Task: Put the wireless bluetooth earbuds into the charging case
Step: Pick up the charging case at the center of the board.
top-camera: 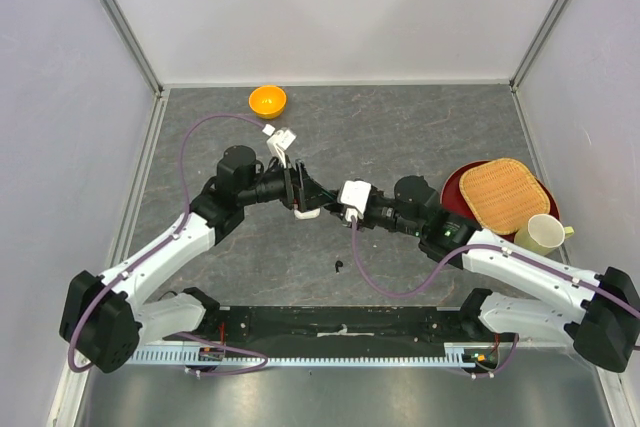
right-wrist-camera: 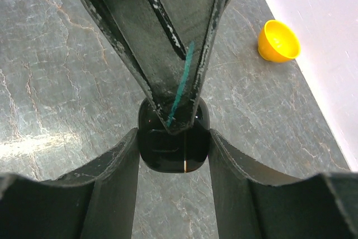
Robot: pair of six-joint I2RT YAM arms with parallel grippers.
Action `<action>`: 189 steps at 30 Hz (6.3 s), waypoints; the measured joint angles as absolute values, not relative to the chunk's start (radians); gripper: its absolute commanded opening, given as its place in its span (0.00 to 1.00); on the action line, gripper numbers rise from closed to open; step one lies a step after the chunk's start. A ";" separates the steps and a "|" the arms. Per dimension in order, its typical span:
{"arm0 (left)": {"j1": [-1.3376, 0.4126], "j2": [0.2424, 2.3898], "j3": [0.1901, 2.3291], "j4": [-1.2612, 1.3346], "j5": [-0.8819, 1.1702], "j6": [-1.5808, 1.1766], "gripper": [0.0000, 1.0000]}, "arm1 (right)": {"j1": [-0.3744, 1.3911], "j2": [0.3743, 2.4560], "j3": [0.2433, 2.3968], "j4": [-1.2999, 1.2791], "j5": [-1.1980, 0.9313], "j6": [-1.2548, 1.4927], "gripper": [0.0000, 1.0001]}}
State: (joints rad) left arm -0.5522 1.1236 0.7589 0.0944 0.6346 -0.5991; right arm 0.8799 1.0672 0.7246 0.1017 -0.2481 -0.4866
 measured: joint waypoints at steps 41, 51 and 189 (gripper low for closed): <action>-0.574 1.148 0.757 0.051 0.617 -0.555 0.02 | 0.932 1.069 0.727 0.197 -0.111 -0.424 0.98; -0.564 0.968 0.735 0.004 0.427 -0.454 0.02 | 0.934 0.928 0.619 0.275 0.047 -0.270 0.98; -0.558 0.696 0.215 0.904 0.443 -0.155 0.02 | 0.798 1.507 0.724 0.965 -0.535 1.679 0.53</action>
State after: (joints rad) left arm -0.5579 0.6960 0.2153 0.9043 0.4431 -0.1551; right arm 0.7979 1.5066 0.7238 0.9649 -0.5346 1.6791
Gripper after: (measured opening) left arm 0.346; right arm 0.534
